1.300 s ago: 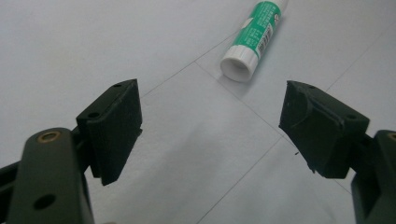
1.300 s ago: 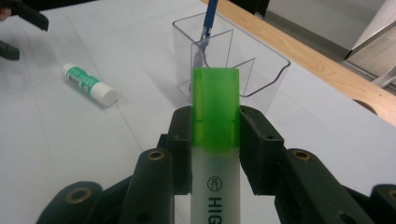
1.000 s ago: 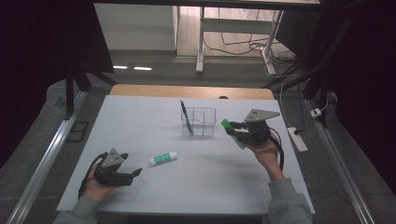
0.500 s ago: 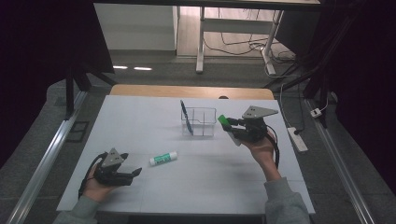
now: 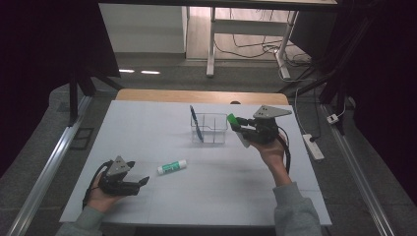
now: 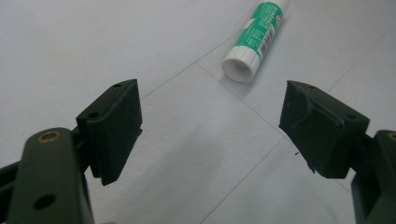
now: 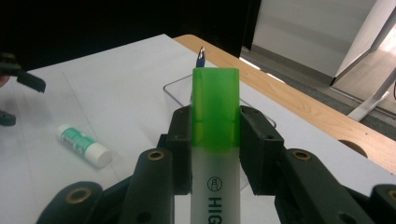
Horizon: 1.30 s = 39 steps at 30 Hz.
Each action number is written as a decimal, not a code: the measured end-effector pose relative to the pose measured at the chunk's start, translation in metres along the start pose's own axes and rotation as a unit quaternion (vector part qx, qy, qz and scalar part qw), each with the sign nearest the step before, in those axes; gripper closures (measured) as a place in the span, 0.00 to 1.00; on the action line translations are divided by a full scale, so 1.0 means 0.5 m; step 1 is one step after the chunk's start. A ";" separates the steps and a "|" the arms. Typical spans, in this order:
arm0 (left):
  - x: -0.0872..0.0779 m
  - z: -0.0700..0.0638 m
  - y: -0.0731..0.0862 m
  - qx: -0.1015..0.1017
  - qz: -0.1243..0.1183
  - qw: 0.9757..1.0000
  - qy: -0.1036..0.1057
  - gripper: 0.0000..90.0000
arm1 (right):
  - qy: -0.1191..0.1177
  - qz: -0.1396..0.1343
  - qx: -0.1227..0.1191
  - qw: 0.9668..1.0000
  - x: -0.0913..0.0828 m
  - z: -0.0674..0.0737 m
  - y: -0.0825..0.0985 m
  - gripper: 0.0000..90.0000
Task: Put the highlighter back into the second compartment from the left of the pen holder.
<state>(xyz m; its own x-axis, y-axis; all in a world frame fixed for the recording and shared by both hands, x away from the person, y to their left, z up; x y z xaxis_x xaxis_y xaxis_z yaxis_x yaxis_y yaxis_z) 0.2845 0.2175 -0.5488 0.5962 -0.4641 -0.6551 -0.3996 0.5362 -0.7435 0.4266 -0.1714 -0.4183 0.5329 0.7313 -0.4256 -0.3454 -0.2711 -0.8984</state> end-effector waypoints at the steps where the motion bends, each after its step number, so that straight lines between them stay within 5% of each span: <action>1: 0.000 0.000 0.000 0.000 0.000 1.000 0.000 0.23 | -0.003 -0.003 0.003 1.000 0.003 -0.001 -0.004 0.74; 20: 0.001 0.000 0.000 0.002 -0.001 1.000 0.003 0.23 | -0.013 -0.040 0.021 0.999 0.037 0.007 -0.054 0.74; 39: 0.002 0.002 0.001 0.001 -0.001 1.000 0.004 0.23 | -0.019 -0.037 0.030 0.999 0.088 0.005 -0.071 0.74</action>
<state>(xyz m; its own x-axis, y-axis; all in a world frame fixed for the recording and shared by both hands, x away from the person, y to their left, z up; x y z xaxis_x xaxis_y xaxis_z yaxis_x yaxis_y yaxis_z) 0.2858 0.2180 -0.5495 0.5912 -0.4705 -0.6551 -0.3971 0.5372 -0.7442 0.4605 -0.1278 -0.4048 0.5293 0.7718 -0.3524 -0.3517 -0.1783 -0.9190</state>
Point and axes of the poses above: each handheld gripper's, and its own axes: x roughly forward along the jaws, y roughly out of its underside, z roughly to its left, the point moved 4 cm from there along x, roughly forward along the jaws, and after that the axes turned 9 degrees about x, right-handed, at the moved point
